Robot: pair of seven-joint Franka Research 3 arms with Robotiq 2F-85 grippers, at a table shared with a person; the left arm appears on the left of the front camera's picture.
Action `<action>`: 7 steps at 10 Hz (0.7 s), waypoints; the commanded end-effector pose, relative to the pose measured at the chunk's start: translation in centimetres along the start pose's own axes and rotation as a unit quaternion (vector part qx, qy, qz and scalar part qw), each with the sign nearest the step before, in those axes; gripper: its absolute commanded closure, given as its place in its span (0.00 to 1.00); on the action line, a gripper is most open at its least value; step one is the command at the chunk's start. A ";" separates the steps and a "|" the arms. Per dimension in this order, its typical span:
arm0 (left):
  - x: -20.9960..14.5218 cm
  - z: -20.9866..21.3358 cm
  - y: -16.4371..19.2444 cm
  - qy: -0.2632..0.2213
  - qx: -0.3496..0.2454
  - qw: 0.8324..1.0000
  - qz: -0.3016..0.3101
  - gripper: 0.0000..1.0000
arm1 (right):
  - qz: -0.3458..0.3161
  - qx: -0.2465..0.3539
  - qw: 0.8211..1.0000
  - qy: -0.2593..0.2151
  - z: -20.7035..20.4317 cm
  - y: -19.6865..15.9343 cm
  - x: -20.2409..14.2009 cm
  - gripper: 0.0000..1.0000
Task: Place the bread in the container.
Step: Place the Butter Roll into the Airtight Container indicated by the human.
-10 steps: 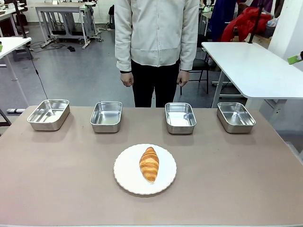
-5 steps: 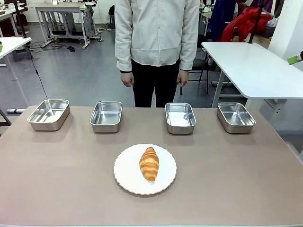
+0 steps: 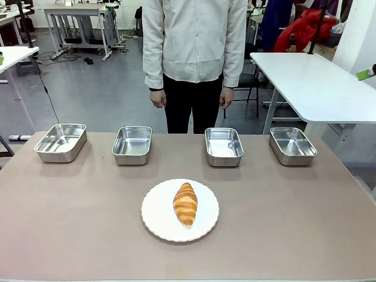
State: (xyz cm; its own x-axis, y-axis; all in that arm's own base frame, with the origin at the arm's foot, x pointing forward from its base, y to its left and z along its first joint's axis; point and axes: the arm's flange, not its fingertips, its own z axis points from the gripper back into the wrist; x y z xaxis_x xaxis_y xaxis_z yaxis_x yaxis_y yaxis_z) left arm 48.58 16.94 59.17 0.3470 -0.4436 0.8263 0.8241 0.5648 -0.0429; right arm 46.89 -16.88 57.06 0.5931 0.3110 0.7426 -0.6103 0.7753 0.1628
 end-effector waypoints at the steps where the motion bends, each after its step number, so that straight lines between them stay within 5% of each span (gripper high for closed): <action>1: 0.1 0.0 0.0 -0.003 -0.001 1.000 -0.001 0.00 | 0.002 0.004 1.000 -0.006 -0.1 0.0 0.1 0.00; 7: 0.1 0.0 0.0 -0.003 -0.001 1.000 -0.001 0.00 | 0.002 0.004 1.000 -0.006 -0.1 0.0 0.1 0.00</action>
State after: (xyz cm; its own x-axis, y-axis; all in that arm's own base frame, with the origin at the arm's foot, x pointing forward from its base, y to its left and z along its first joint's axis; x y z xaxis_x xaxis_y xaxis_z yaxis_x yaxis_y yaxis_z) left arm 48.58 16.94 59.17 0.3470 -0.4436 0.8263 0.8241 0.5648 -0.0429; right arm 46.89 -16.88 57.06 0.5931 0.3110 0.7426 -0.6103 0.7753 0.1628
